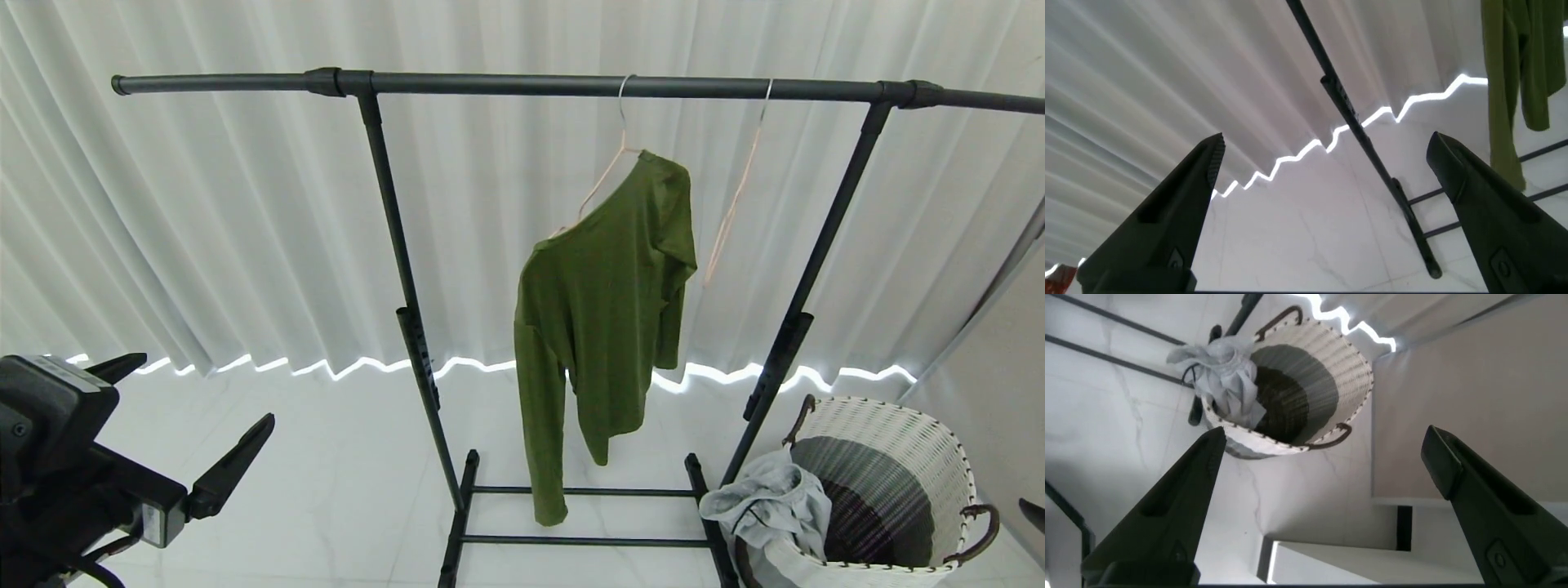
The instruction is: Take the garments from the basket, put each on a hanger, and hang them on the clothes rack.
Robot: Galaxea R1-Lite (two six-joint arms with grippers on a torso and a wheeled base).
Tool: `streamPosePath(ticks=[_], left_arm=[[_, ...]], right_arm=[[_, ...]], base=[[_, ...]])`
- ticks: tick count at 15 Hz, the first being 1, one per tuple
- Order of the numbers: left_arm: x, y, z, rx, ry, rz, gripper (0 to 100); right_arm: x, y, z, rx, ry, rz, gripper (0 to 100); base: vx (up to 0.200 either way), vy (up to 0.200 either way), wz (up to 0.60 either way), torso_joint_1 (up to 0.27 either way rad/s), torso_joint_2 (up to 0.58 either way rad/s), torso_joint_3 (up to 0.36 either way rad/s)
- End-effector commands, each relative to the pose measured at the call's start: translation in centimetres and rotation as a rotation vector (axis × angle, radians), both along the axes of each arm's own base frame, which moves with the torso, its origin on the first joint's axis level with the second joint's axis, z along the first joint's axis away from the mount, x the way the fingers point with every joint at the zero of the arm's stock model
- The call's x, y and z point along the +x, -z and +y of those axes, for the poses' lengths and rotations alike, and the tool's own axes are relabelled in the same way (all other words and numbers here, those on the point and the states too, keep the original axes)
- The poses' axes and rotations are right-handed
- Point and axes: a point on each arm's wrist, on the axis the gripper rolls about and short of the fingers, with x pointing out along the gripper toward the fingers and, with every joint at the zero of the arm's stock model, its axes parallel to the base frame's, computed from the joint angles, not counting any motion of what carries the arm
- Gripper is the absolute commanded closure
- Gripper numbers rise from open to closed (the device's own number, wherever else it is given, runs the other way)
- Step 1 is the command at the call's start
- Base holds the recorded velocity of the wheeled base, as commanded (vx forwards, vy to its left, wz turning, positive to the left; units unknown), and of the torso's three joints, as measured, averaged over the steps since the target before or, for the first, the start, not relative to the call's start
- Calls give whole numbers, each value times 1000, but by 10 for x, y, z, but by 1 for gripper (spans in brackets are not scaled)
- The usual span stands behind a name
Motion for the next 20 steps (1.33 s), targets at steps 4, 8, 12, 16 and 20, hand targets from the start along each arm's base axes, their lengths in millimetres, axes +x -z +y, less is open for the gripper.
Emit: streamPosePath(ticks=[4,8,12,16,20], left_arm=[[4,-3,-1,-2,1,-4,0],[3,-4,-1,-3,1,-11,0],[3,-3,-1,-2,-1,-4,0],[3,-2,0,0,-5,0,0],[3,-1,0,9,-9,5,0]], right_arm=[[1,2,-1,-2,9,8,0],[2,2,-1,-7,21,16,0],[2,2,-2,-25,16,17,0],[6,0,-3,-47,30,-39,0],[6,3,-3,-50,30,-37,0]], base=[[0,0,0,-191,499,295],[0,0,0,-170,474,306],[0,0,0,-140,464,323],[0,0,0,-105,450,343],[0,0,0,-44,273,231]])
